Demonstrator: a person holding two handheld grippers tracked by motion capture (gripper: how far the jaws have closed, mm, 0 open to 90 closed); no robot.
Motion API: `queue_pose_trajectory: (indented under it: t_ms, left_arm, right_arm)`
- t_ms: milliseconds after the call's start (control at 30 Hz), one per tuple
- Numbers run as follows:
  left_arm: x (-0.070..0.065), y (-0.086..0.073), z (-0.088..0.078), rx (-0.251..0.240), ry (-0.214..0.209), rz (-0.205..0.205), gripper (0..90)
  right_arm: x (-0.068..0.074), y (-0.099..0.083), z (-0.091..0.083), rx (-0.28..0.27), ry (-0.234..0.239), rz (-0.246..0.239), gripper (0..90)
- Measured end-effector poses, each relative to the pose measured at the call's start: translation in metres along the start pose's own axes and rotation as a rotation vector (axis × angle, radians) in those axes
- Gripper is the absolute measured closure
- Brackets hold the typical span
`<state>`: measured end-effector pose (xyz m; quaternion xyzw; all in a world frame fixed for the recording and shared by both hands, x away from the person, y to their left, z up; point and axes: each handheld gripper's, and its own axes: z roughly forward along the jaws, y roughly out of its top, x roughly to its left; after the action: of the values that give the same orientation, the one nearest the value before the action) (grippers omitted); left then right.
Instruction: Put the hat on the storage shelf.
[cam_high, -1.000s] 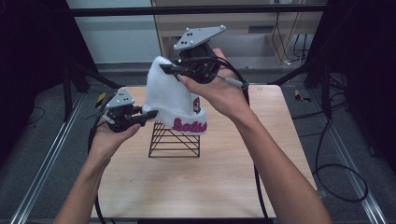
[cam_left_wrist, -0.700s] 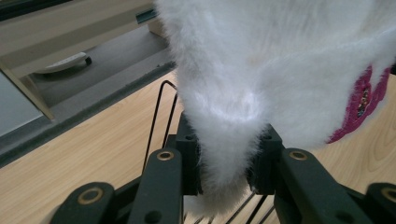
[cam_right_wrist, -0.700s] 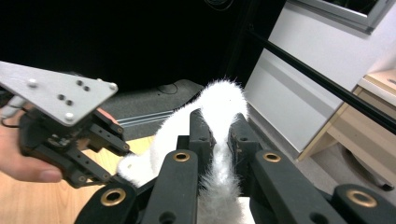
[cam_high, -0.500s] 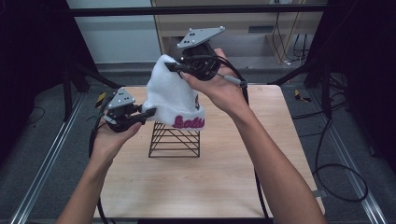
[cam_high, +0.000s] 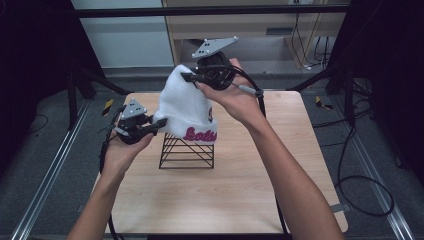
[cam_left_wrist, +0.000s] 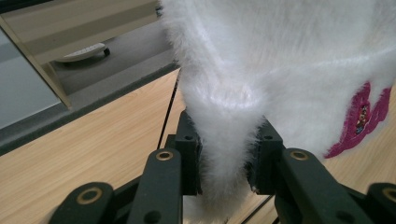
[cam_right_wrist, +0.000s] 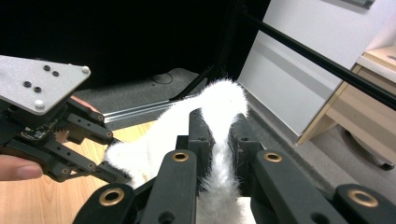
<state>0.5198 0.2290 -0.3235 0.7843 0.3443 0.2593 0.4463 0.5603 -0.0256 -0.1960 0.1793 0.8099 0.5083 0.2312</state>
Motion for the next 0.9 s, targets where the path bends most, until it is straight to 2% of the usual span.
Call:
queue_pose_trajectory:
  t_ms: [133,333,900]
  left_arm:
    - [-0.001,-0.003,0.002,-0.004,0.017,-0.005,69.3]
    - [-0.001,-0.015,0.005,-0.004,0.025,-0.014,69.3]
    - [0.002,-0.037,0.005,0.007,0.028,-0.027,69.0]
  right_arm:
    - [-0.004,-0.004,0.004,0.003,-0.002,0.011,82.5]
    - [-0.003,-0.016,0.008,0.014,0.007,0.015,82.5]
    - [0.009,-0.025,0.015,0.048,0.030,-0.007,82.4]
